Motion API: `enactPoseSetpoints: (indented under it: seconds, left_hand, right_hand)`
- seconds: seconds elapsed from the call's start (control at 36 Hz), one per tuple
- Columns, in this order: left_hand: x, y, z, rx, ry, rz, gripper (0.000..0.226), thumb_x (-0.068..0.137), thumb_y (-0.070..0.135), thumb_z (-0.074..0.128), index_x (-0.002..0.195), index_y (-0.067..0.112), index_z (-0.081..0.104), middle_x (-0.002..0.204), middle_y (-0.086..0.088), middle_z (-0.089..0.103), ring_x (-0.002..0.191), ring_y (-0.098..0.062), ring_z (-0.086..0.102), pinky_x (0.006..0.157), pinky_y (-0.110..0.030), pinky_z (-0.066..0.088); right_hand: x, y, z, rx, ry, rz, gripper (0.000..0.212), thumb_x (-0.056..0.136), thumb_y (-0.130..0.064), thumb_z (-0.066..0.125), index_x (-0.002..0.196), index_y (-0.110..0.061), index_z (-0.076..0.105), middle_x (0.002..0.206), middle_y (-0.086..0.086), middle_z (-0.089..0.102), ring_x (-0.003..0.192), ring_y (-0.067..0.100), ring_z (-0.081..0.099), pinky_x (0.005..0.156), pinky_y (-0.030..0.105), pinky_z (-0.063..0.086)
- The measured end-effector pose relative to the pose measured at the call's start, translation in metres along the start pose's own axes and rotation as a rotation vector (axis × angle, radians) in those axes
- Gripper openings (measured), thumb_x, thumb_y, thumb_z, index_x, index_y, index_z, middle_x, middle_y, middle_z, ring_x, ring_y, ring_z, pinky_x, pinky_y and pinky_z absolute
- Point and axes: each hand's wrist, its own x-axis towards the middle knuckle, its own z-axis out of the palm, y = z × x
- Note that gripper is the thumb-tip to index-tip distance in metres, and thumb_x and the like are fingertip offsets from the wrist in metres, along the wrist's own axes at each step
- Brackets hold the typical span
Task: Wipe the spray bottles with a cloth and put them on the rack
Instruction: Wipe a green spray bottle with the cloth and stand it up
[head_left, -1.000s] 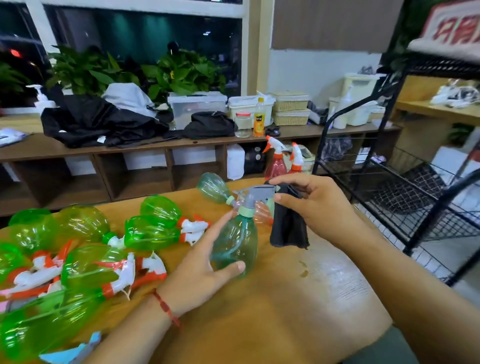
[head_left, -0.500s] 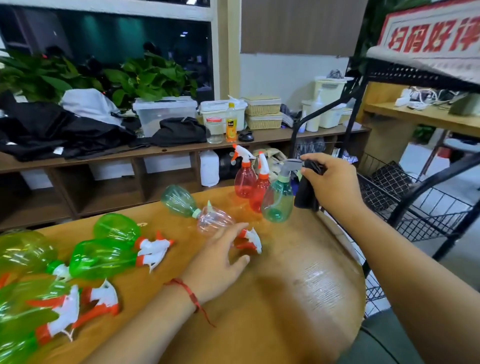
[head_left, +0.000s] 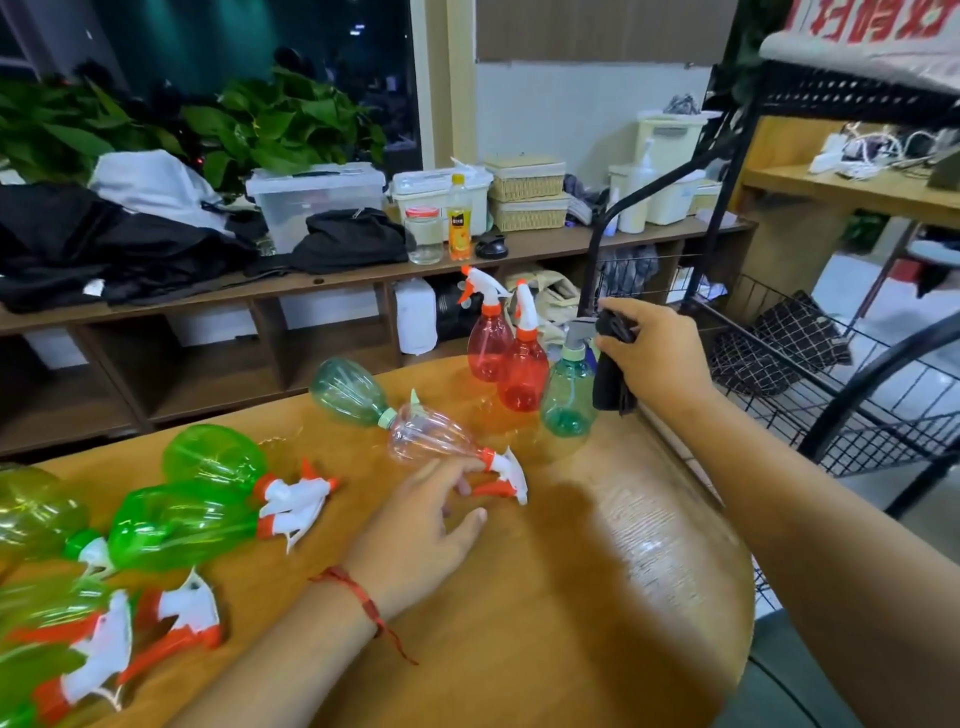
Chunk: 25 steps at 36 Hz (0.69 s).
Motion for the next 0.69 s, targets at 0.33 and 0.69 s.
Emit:
enactPoseSetpoints:
  seconds: [0.33, 0.69]
  left_hand:
    - [-0.010, 0.031, -0.011, 0.004, 0.001, 0.071, 0.046, 0.098, 0.034, 0.072, 0.139, 0.044, 0.056, 0.113, 0.025, 0.055, 0.096, -0.005, 0.058, 0.089, -0.022, 0.051]
    - [-0.078, 0.029, -0.059, 0.098, 0.076, 0.016, 0.040, 0.097, 0.040, 0.069, 0.135, 0.038, 0.060, 0.116, 0.019, 0.058, 0.107, -0.003, 0.057, 0.096, -0.028, 0.049]
  right_hand:
    - [-0.026, -0.007, -0.043, -0.039, -0.013, 0.008, 0.052, 0.085, -0.023, 0.089, 0.133, -0.024, 0.070, 0.112, -0.001, 0.072, 0.094, 0.016, 0.063, 0.088, 0.028, 0.050]
    - [-0.100, -0.079, -0.011, 0.393, -0.231, 0.013, 0.028, 0.089, -0.019, 0.085, 0.110, -0.034, 0.075, 0.105, -0.015, 0.074, 0.093, -0.002, 0.069, 0.074, 0.014, 0.055]
